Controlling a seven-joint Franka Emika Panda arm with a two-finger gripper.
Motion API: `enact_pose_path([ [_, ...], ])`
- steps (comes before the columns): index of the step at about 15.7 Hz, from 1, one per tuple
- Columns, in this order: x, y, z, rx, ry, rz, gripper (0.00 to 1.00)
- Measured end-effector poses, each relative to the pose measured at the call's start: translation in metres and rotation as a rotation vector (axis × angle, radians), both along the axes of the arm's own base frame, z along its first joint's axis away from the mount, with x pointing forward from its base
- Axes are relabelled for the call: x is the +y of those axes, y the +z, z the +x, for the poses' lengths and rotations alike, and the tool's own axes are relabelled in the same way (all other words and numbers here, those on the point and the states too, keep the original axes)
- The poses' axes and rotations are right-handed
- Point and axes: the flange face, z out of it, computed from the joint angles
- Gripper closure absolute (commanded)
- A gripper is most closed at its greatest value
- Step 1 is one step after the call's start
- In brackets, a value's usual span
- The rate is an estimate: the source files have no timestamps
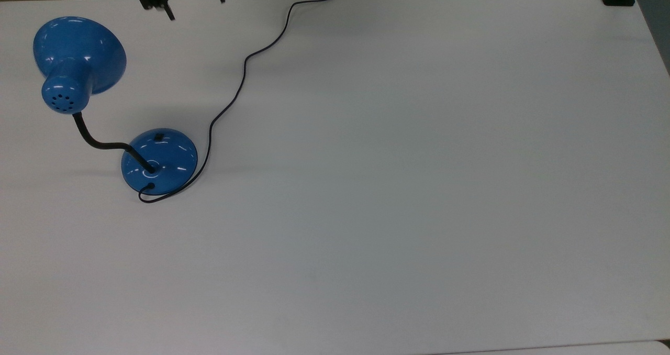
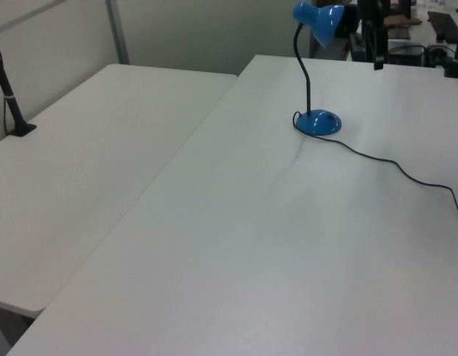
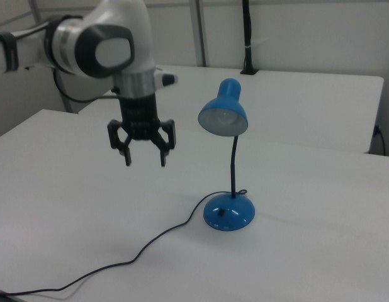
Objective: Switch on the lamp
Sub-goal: 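Move the gripper toward the blue lamp base and above its switch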
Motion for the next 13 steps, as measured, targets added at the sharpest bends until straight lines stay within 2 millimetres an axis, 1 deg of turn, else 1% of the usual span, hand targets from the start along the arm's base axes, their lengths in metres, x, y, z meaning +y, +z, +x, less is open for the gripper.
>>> enact_pose_path([
  [1, -0.007, -0.012, -0.001, -0.007, -0.022, 0.022, 0.91],
  [2, -0.016, -0.022, -0.003, -0.020, -0.049, 0.045, 0.99],
  [4, -0.033, -0.039, -0.005, -0.061, -0.100, 0.075, 1.00],
  [6, -0.044, -0.055, -0.005, -0.111, -0.131, 0.076, 1.00],
  [9, -0.054, -0.086, -0.004, -0.221, -0.177, 0.074, 1.00],
  [13, -0.063, -0.137, -0.005, -0.363, -0.251, 0.059, 1.00],
])
